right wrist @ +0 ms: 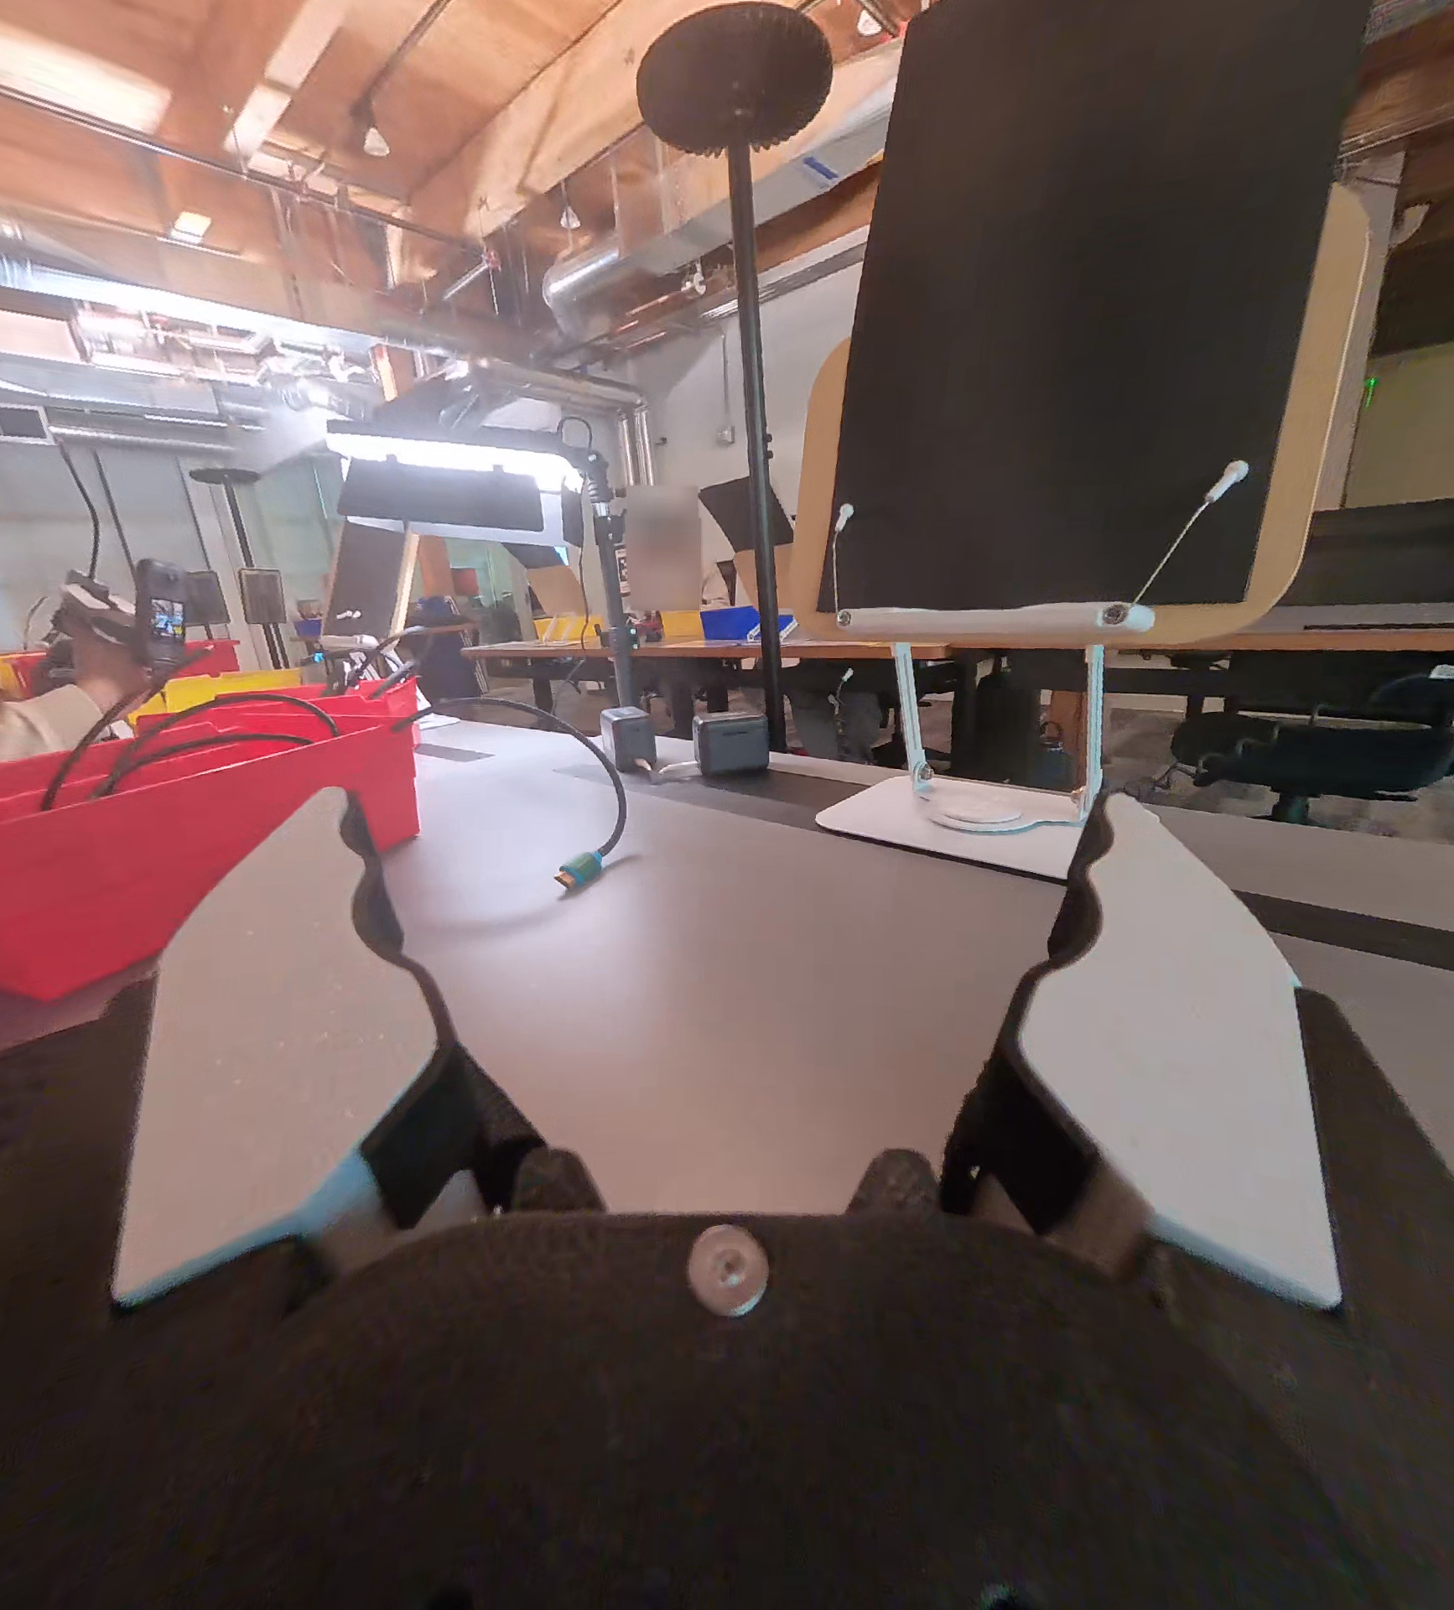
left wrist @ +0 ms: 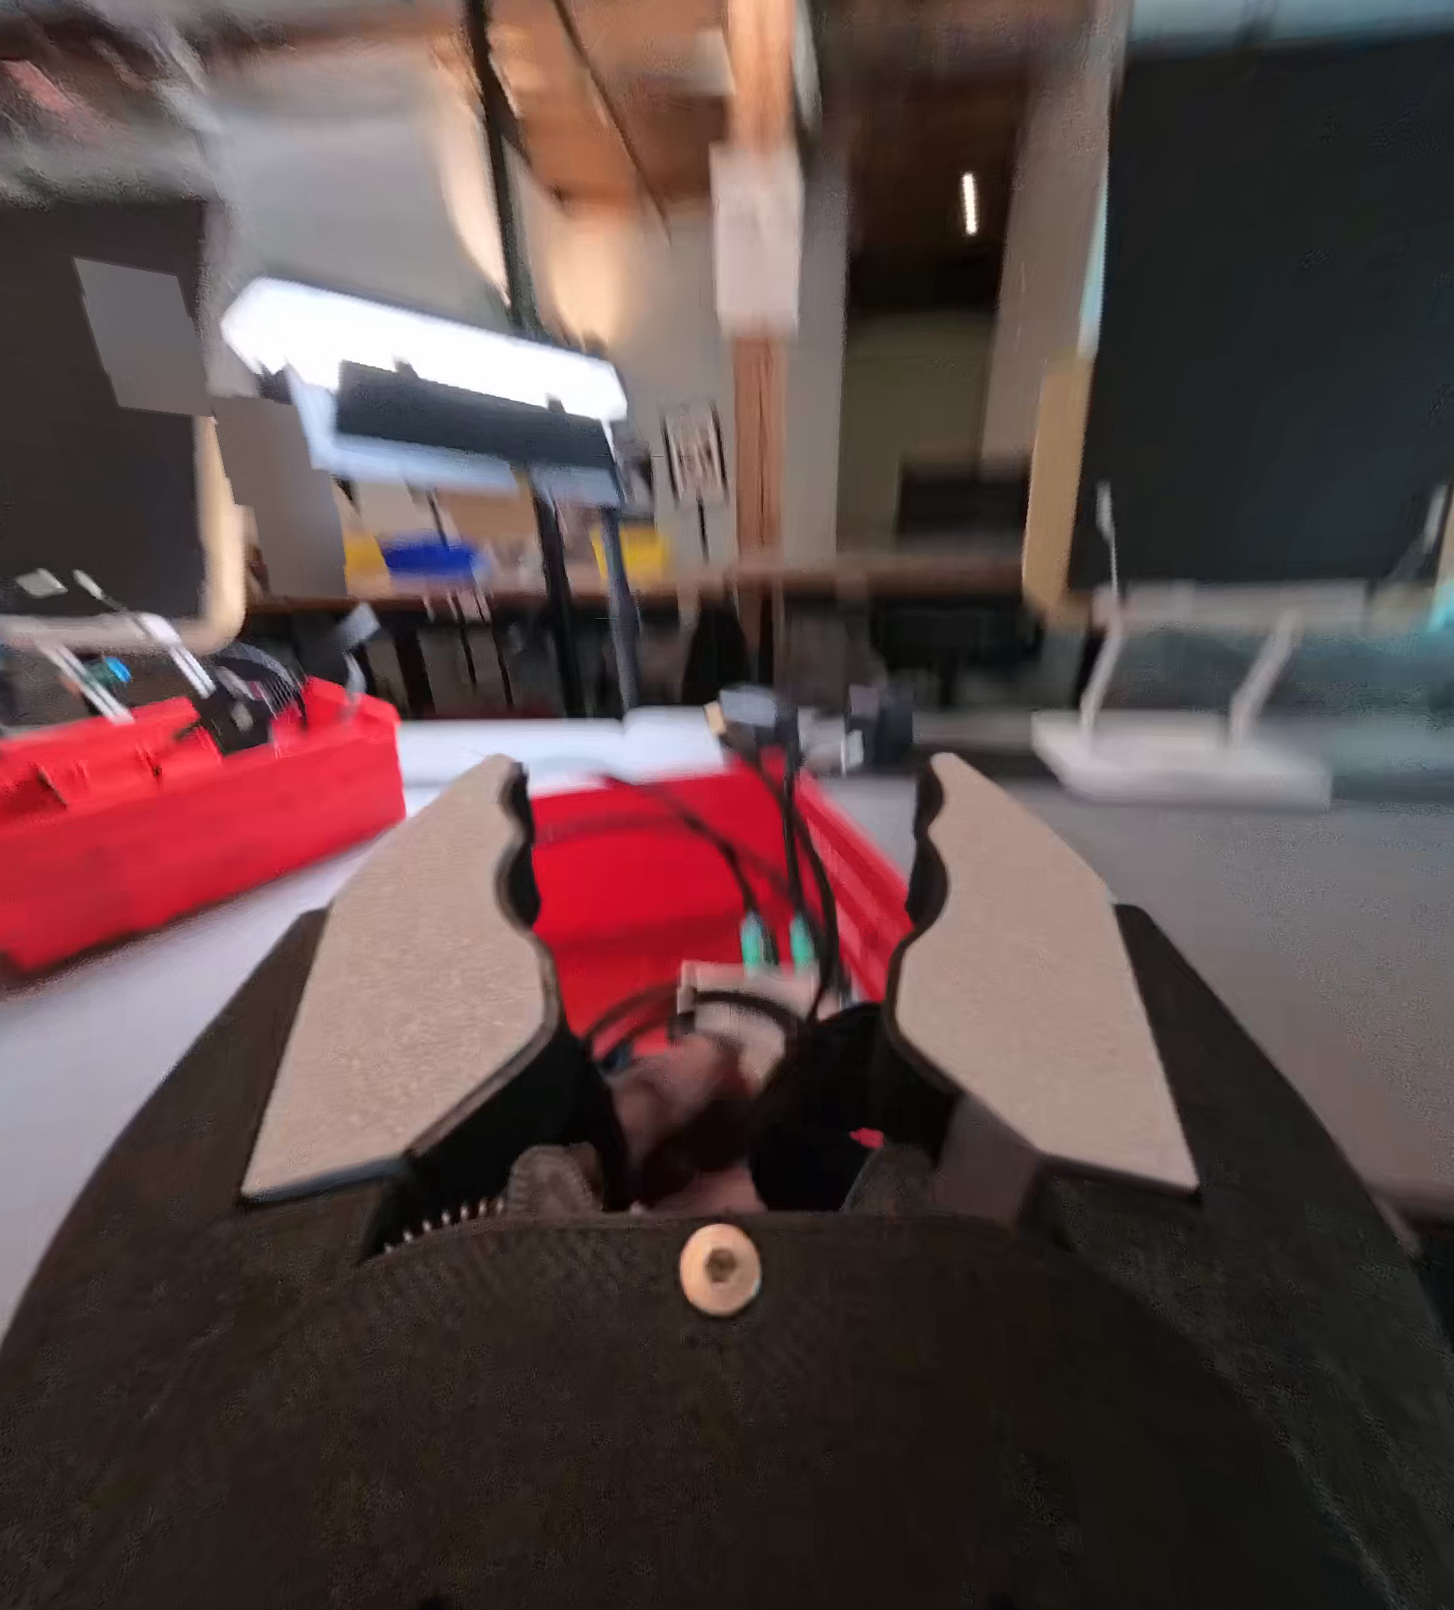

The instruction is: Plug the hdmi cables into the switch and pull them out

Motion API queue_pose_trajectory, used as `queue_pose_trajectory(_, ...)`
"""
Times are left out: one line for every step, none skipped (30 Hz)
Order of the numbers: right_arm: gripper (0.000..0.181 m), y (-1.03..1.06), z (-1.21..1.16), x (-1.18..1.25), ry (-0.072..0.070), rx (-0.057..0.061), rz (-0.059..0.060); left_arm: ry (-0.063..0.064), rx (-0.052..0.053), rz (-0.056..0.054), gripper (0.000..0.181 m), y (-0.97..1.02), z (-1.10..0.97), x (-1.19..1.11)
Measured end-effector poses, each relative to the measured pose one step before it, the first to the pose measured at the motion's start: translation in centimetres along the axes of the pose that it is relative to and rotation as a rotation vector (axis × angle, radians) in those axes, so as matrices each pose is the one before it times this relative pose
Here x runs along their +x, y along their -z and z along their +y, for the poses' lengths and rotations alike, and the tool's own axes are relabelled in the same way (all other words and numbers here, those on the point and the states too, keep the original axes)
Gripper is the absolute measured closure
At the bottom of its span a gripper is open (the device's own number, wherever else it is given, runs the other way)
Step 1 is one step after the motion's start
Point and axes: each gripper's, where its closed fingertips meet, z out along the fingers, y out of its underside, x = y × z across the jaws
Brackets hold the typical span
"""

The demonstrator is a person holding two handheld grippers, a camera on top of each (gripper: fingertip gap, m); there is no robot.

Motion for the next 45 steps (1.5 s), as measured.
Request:
queue_pose_trajectory(0.035,0.115,-0.218,0.008,0.0029,0.0076,0.0016,-0.0467,-0.1373,0.0448,0.108,-0.271,2.319,0.745)
queue_pose_trajectory(0.035,0.101,-0.231,0.058,0.0063,0.0102,0.0052,-0.0287,-0.1228,0.0356,0.110,-0.316,1.981,0.714)
queue_pose_trajectory(0.036,0.069,-0.119,0.043,0.0050,0.0046,0.0037,-0.0138,-0.1122,0.0358,0.110,-0.321,1.730,0.773)
queue_pose_trajectory(0.036,0.021,0.020,-0.057,-0.0006,-0.0017,-0.0043,-0.0118,-0.1017,0.0482,0.109,-0.351,1.465,0.938)
queue_pose_trajectory(0.036,-0.023,0.122,-0.169,-0.0068,-0.0070,-0.0101,-0.0145,-0.0812,0.0331,0.109,-0.439,1.140,0.712)
queue_pose_trajectory(0.036,-0.054,0.208,-0.178,-0.0072,-0.0114,-0.0094,-0.0254,-0.0579,-0.0045,0.109,-0.534,0.808,0.182)
queue_pose_trajectory(0.036,-0.068,0.270,-0.219,-0.0012,-0.0163,-0.0104,-0.0398,-0.0424,-0.0363,0.108,-0.629,0.531,-0.265)
queue_pose_trajectory(0.036,-0.069,0.325,-0.380,0.0053,-0.0211,-0.0181,-0.0444,-0.0276,-0.0311,0.104,-0.724,0.169,-0.096)
queue_pose_trajectory(0.036,-0.052,0.264,-0.364,0.0124,-0.0222,-0.0143,-0.0302,-0.0083,0.0075,0.101,-0.707,-0.316,0.554)
queue_pose_trajectory(0.036,0.049,0.071,-0.169,0.0276,-0.0153,-0.0001,-0.0048,0.0012,0.0359,0.100,-0.561,-0.680,1.005)
queue_pose_trajectory(0.036,0.231,-0.210,0.069,0.0388,-0.0044,0.0143,0.0148,-0.0116,0.0145,0.100,-0.351,-0.722,0.729)
queue_pose_trajectory(0.038,0.479,-0.500,0.435,0.0414,0.0031,0.0400,0.0225,-0.0272,-0.0400,0.109,-0.141,-0.551,-0.037)
queue_pose_trajectory(0.042,0.836,-0.860,0.766,0.0297,0.0103,0.0686,0.0279,-0.0155,-0.0547,0.108,-0.014,-0.575,-0.231)
queue_pose_trajectory(0.046,1.223,-1.213,1.025,0.0199,0.0214,0.0928,0.0211,-0.0011,-0.0311,0.109,0.117,-0.589,0.124)
queue_pose_trajectory(0.050,1.585,-1.370,1.136,0.0195,0.0303,0.0975,0.0045,-0.0026,-0.0188,0.111,0.267,-0.366,0.259)
queue_pose_trajectory(0.057,1.811,-1.305,1.347,0.0262,0.0325,0.0995,-0.0134,-0.0077,-0.0129,0.111,0.451,-0.145,0.276)
queue_pose_trajectory(0.067,1.918,-1.009,1.940,0.0346,0.0243,0.1196,-0.0210,0.0021,-0.0051,0.111,0.551,-0.179,0.307)
queue_pose_trajectory(0.078,1.836,-0.515,2.421,0.0354,0.0031,0.1278,-0.0140,0.0234,0.0038,0.111,0.598,-0.456,0.335)
queue_pose_trajectory(0.093,1.515,0.217,2.311,0.0340,-0.0347,0.0970,-0.0012,0.0422,0.0280,0.111,0.561,-0.751,0.615)
queue_pose_trajectory(0.104,0.935,0.942,1.634,0.0443,-0.0659,0.0328,0.0095,0.0536,0.0520,0.111,0.444,-0.951,0.937)
queue_pose_trajectory(0.108,0.381,1.589,1.264,0.0337,-0.0913,0.0092,0.0128,0.0471,0.0524,0.111,0.147,-0.881,0.965)
queue_pose_trajectory(0.106,-0.143,2.141,0.992,0.0191,-0.1167,0.0011,0.0090,0.0156,0.0233,0.111,-0.279,-0.398,0.595)
queue_pose_trajectory(0.098,-0.492,2.398,0.384,0.0103,-0.1370,-0.0242,-0.0022,-0.0306,-0.0059,0.111,-0.703,0.382,0.199)
queue_pose_trajectory(0.094,-0.595,2.312,-0.057,0.0055,-0.1408,-0.0343,-0.0105,-0.0662,-0.0051,0.111,-1.040,1.053,0.225)
queue_pose_trajectory(0.095,-0.639,1.838,-0.056,0.0115,-0.1125,-0.0166,-0.0095,-0.0763,0.0105,0.111,-1.224,1.308,0.471)
queue_pose_trajectory(0.097,-0.641,1.238,0.318,0.0244,-0.0652,0.0209,-0.0049,-0.0651,0.0189,0.111,-1.275,1.252,0.621)
queue_pose_trajectory(0.114,-0.515,0.919,0.537,0.0465,-0.0361,0.0430,-0.0078,-0.0510,-0.0014,0.113,-1.165,1.201,0.347)
queue_pose_trajectory(0.144,-0.329,0.794,0.413,0.0595,-0.0262,0.0376,-0.0194,-0.0273,-0.0640,0.118,-0.765,0.917,-0.542)
queue_pose_trajectory(0.165,-0.120,0.299,-0.083,0.0431,-0.0028,0.0066,-0.0278,0.0016,-0.1020,0.143,-0.201,0.532,-1.060)
queue_pose_trajectory(0.165,0.019,-0.023,0.175,0.0034,0.0056,0.0166,-0.0251,0.0160,-0.0645,0.165,0.156,0.316,-0.567)
queue_pose_trajectory(0.166,0.003,-0.033,-0.093,-0.0133,-0.0028,-0.0092,-0.0102,0.0148,-0.0147,0.167,0.306,0.327,0.064)
queue_pose_trajectory(0.168,-0.004,-0.112,-0.056,-0.0177,0.0054,-0.0045,0.0020,0.0209,-0.0110,0.170,0.356,0.267,0.025)
queue_pose_trajectory(0.169,-0.032,-0.039,-0.022,-0.0060,0.0023,0.0071,-0.0018,0.0256,-0.0016,0.171,0.358,0.241,0.078)
queue_pose_trajectory(0.169,0.015,-0.001,0.045,0.0053,-0.0009,0.0212,-0.0058,0.0264,0.0042,0.173,0.369,0.235,0.078)
queue_pose_trajectory(0.169,0.076,0.004,0.006,-0.0022,-0.0001,0.0179,0.0061,0.0264,0.0123,0.173,0.357,0.221,0.100)
queue_pose_trajectory(0.170,0.125,0.022,0.015,-0.0019,0.0000,0.0120,0.0376,0.0265,0.0206,0.174,0.297,0.156,0.133)
queue_pose_trajectory(0.171,0.166,-0.030,-0.018,-0.0013,0.0094,0.0002,0.0562,0.0244,0.0181,0.175,0.222,0.111,0.052)
queue_pose_trajectory(0.172,0.174,-0.064,0.018,-0.0090,0.0183,-0.0111,0.0462,0.0206,0.0068,0.176,0.123,0.074,-0.009)
queue_pose_trajectory(0.173,0.158,0.056,0.160,-0.0099,0.0083,-0.0151,0.0216,0.0162,-0.0049,0.176,0.058,0.051,-0.011)
queue_pose_trajectory(0.173,0.150,0.166,0.179,-0.0056,-0.0034,-0.0224,-0.0021,0.0102,-0.0169,0.176,0.001,0.014,0.009)
queue_pose_trajectory(0.173,0.157,0.184,0.165,-0.0084,-0.0065,-0.0282,-0.0235,0.0055,-0.0233,0.176,-0.016,-0.018,0.031)
queue_pose_trajectory(0.173,0.157,0.126,0.155,-0.0102,-0.0026,-0.0258,-0.0352,0.0070,-0.0155,0.175,-0.019,-0.075,0.134)
queue_pose_trajectory(0.174,0.138,0.100,0.108,-0.0039,-0.0001,-0.0214,-0.0290,0.0115,0.0063,0.175,0.009,-0.139,0.297)
queue_pose_trajectory(0.174,0.107,0.127,0.066,0.0099,0.0003,-0.0134,-0.0070,0.0112,0.0253,0.175,0.061,-0.136,0.383)
queue_pose_trajectory(0.174,0.075,0.104,0.036,0.0077,-0.0004,-0.0068,0.0086,0.0035,0.0233,0.175,0.076,-0.066,0.268)
